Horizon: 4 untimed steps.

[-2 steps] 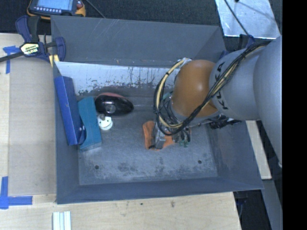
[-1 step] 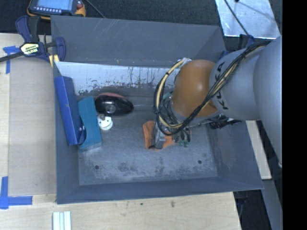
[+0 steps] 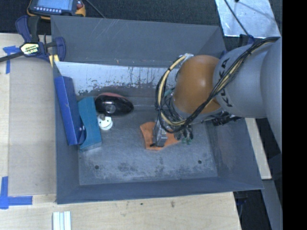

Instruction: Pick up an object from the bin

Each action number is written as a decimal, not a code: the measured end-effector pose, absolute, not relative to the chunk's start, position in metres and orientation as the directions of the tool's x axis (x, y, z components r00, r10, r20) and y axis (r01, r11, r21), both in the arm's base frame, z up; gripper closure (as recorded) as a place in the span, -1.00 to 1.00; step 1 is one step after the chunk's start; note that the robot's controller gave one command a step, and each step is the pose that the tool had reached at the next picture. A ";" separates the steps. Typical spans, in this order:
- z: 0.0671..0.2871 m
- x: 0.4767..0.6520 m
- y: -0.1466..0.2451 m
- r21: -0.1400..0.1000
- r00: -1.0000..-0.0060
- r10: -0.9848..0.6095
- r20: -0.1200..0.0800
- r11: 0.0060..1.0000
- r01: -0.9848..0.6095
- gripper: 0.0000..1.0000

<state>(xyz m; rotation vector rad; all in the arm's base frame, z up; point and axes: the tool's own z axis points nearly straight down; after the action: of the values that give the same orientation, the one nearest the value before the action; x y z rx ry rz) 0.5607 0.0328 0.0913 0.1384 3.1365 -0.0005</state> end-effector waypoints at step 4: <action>0.140 0.590 0.010 0.002 -0.994 0.109 -0.014 0.994 0.109 1.00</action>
Offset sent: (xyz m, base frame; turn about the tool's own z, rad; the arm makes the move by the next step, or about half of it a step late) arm 0.0042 -0.0166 -0.0166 -0.0057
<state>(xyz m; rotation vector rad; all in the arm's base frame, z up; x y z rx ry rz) 0.5896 0.0103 0.1399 0.1700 3.1229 0.0014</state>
